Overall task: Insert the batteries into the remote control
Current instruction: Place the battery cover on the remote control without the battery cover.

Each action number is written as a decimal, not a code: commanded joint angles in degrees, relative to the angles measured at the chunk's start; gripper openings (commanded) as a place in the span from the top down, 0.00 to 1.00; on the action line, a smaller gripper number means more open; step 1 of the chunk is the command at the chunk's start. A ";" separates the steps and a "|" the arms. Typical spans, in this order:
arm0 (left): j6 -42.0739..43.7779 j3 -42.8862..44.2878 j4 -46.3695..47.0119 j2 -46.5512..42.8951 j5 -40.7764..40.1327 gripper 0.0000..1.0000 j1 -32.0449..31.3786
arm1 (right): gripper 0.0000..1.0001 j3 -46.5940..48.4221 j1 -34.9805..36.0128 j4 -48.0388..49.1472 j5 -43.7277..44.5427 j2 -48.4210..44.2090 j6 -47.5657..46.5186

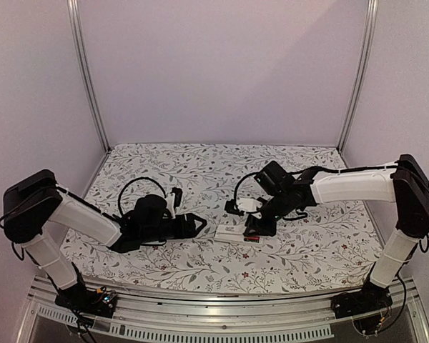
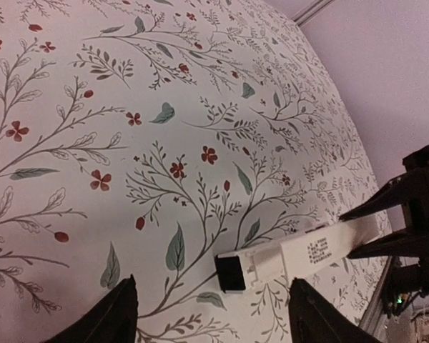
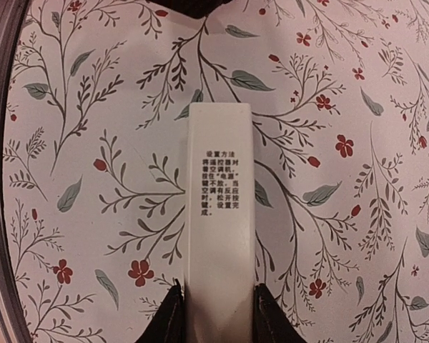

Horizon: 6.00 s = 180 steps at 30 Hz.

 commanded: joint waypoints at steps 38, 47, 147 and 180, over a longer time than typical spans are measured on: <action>1.10 14.73 -11.81 12.17 13.55 0.54 1.39 | 1.00 1.57 0.82 2.09 -0.81 6.94 0.52; 1.14 14.47 -11.89 11.67 13.13 0.55 1.54 | 1.00 1.50 0.69 2.23 -1.10 6.53 1.47; 3.73 19.15 -21.08 14.04 15.93 0.74 1.09 | 0.92 3.22 0.46 0.95 -0.26 8.67 2.60; 4.06 18.63 -21.14 13.13 15.23 0.72 1.11 | 0.36 5.86 0.29 -1.91 0.11 11.89 -1.44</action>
